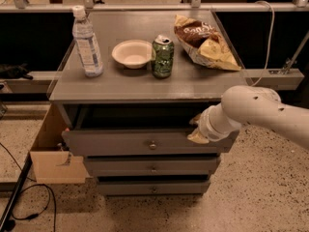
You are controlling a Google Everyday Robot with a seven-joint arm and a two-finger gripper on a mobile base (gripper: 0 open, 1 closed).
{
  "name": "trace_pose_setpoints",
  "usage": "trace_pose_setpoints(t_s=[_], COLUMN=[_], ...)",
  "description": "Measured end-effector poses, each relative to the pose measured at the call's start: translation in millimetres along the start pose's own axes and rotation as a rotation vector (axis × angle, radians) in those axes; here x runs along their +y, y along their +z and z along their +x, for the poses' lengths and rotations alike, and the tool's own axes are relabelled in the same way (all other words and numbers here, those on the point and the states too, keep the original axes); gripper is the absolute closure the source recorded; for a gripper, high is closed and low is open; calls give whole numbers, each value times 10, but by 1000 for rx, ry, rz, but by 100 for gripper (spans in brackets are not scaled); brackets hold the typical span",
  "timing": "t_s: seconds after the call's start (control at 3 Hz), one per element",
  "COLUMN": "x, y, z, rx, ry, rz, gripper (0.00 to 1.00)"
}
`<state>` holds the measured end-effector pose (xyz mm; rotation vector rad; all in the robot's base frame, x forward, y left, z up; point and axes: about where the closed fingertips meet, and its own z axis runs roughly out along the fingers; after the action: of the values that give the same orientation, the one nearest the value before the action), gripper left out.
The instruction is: Open top drawer
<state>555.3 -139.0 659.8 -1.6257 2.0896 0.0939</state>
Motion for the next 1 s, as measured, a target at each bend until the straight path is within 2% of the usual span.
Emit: trace_pose_setpoints(t_s=[0.67,1.0], x=[0,0], y=[0,0], z=[0,0], rx=[0,0], ry=[0,0], rz=[0,0], gripper=[53,25])
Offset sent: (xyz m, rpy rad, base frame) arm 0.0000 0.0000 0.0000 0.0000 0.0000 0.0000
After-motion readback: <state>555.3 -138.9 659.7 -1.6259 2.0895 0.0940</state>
